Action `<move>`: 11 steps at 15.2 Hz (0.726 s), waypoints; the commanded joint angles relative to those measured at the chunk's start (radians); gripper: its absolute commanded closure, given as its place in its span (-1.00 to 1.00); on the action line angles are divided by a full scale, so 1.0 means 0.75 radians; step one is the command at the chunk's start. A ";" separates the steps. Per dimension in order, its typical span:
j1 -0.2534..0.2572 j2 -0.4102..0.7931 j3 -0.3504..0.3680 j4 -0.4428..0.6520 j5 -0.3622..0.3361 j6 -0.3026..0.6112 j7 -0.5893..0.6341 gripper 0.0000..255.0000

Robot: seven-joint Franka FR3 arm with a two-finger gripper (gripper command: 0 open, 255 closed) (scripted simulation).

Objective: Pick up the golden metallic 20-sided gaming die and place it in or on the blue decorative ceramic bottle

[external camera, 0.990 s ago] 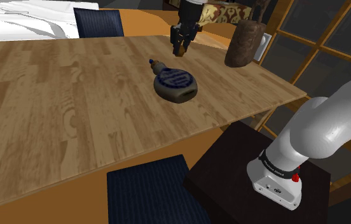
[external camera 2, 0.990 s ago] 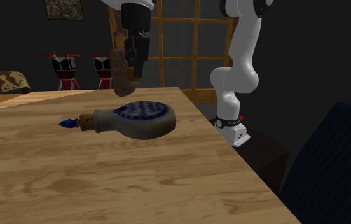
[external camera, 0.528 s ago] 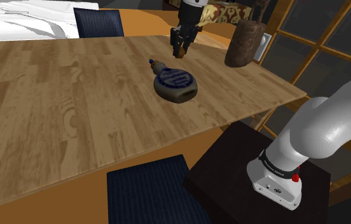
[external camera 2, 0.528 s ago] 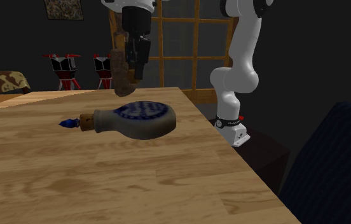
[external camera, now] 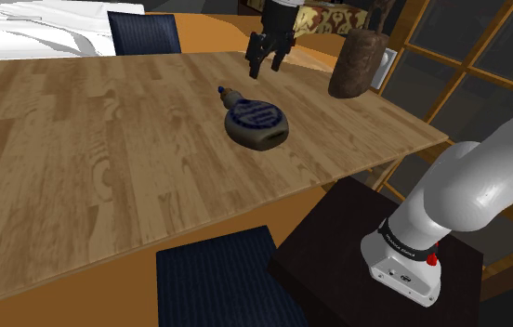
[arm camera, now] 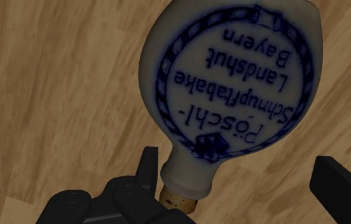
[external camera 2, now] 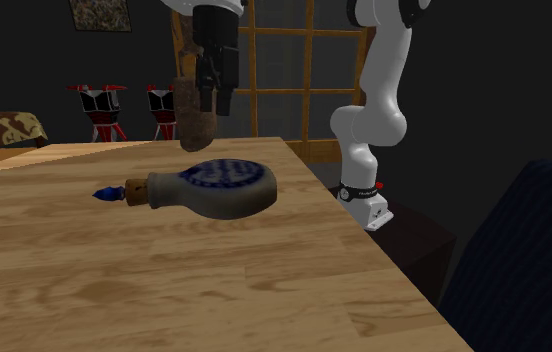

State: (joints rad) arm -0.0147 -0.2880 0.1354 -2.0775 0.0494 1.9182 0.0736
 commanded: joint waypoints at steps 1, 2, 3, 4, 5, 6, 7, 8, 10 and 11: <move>-0.001 -0.005 -0.002 0.063 -0.001 -0.068 0.000 -1.00; -0.002 -0.008 -0.004 0.103 -0.001 -0.112 0.000 -1.00; -0.002 -0.010 -0.005 0.137 -0.002 -0.148 0.000 -1.00; -0.002 -0.010 -0.005 0.137 -0.002 -0.148 0.000 -1.00; -0.002 -0.010 -0.005 0.137 -0.002 -0.148 0.000 -1.00; -0.002 -0.010 -0.005 0.137 -0.002 -0.148 0.000 -1.00; -0.002 -0.010 -0.005 0.137 -0.002 -0.148 0.000 -1.00; -0.002 -0.010 -0.005 0.137 -0.002 -0.148 0.000 -1.00; -0.002 -0.010 -0.005 0.137 -0.002 -0.148 0.000 -1.00; -0.002 -0.010 -0.005 0.137 -0.002 -0.148 0.000 -1.00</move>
